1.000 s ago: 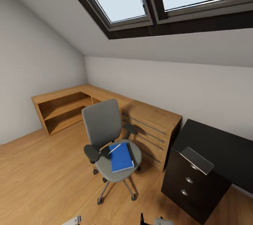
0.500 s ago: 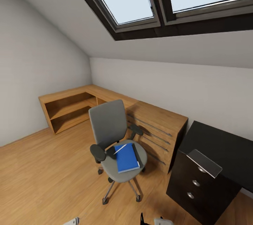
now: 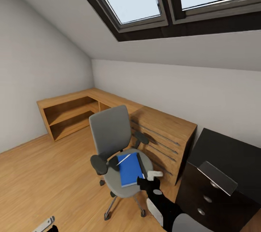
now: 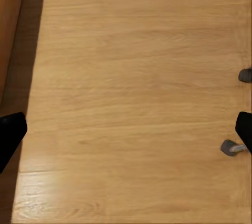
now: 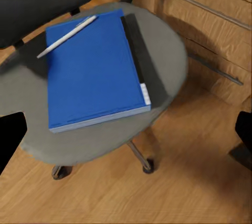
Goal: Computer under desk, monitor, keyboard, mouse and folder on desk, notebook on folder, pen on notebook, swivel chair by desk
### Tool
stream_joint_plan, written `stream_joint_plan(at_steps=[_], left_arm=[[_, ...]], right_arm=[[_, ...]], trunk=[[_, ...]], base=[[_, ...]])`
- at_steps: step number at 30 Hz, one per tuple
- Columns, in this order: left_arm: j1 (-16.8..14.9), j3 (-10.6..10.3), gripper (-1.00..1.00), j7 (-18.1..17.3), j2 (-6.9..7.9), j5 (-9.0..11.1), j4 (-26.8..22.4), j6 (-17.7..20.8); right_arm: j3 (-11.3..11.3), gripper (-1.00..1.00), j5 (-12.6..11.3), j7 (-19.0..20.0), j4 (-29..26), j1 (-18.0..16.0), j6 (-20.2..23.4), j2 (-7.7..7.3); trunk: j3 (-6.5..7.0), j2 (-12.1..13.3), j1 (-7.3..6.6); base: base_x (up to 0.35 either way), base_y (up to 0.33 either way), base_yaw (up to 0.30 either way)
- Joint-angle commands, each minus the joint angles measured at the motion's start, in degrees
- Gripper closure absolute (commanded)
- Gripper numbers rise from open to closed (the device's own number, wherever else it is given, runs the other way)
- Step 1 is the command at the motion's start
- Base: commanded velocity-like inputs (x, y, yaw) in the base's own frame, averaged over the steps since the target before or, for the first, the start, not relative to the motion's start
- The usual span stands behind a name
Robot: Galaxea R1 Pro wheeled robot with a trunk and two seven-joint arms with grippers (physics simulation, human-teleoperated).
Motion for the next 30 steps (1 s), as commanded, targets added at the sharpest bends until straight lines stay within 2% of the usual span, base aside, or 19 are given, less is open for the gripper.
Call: stream_joint_plan(at_steps=[1,3,5,7,11,16,26,30], left_arm=[[-0.05,-0.29,-1.0,-0.11,0.14,0.6,-0.04,-0.43],[-0.05,-0.13,-1.0,-1.32,0.29,0.59,-0.04,-0.41],[-0.05,-0.07,-1.0,-1.61,0.4,0.63,-0.04,-0.41],[-0.05,-0.01,-1.0,-1.81,0.52,0.65,-0.07,-0.44],[-0.05,0.28,-1.0,-2.07,1.16,0.8,-0.15,-0.49],[-0.05,0.34,-1.0,-2.08,1.99,0.89,-0.47,-0.49],[-0.05,0.18,-1.0,-2.16,1.95,0.64,-2.0,-0.49],[-0.05,-0.28,-1.0,-2.31,1.83,0.52,-2.13,-0.54]], right_arm=[[0.42,-1.0,-0.76,-0.48,-0.03,0.51,1.18,0.0],[0.34,-1.0,-1.12,-1.1,-0.6,-1.81,6.39,0.0],[0.38,-1.0,-1.62,-1.3,-0.78,-2.37,8.03,0.0],[0.43,-1.0,-2.65,-1.39,-0.86,-2.65,8.66,0.0],[0.7,-1.0,-6.14,-1.46,-1.01,-2.94,9.08,0.0],[0.7,-1.0,-6.36,-1.41,-0.98,-2.95,9.0,0.0],[0.6,-1.0,-6.3,-1.47,-0.89,-2.95,8.91,0.0],[0.6,-1.0,-5.93,-1.5,-0.62,-2.95,8.17,0.0]], trunk=[[-0.1,-0.06,0.04],[-0.1,-0.06,0.04],[-0.1,-0.06,0.04],[-0.1,-0.06,0.04],[-0.1,-0.06,0.04],[-0.1,-0.06,0.04],[-0.1,-0.06,0.04],[-0.1,-0.06,0.04]], base=[[0.323,0.0,0.0],[0.318,0.01,0.0],[0.297,0.067,0.0],[0.282,0.135,0.0],[0.274,0.175,0.0],[0.166,0.091,0.113],[0.015,0.006,0.264],[0.22,0.0,0.277]])
